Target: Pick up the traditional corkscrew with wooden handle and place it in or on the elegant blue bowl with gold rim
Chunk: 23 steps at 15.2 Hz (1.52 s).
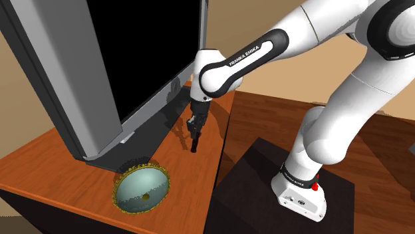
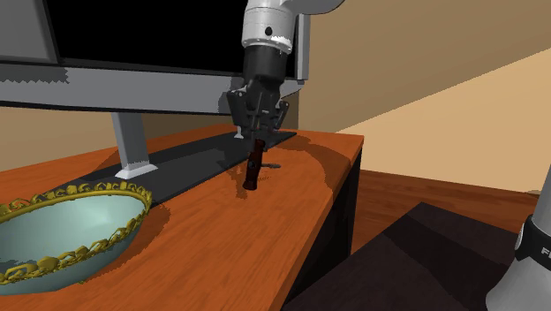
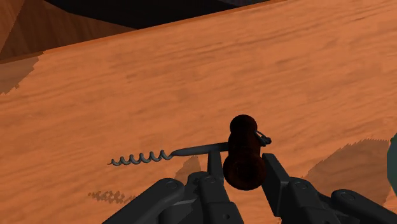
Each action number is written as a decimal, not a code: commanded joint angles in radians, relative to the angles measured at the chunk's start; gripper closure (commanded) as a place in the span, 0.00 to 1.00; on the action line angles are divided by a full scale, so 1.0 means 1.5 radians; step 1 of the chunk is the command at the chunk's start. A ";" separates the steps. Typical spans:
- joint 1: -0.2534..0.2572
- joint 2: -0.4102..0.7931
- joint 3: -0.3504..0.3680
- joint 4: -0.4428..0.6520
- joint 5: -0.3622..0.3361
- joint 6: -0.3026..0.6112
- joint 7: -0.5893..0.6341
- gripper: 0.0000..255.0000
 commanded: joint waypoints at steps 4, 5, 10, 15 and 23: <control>-0.003 -0.030 -0.002 0.020 -0.009 -0.051 0.011 1.00; -0.003 -0.036 -0.002 0.025 -0.010 -0.060 0.013 1.00; -0.006 -0.060 -0.005 0.050 -0.018 -0.109 0.023 1.00; -0.008 -0.079 -0.007 0.079 -0.024 -0.157 0.032 1.00; -0.010 -0.100 -0.011 0.128 -0.032 -0.226 0.045 1.00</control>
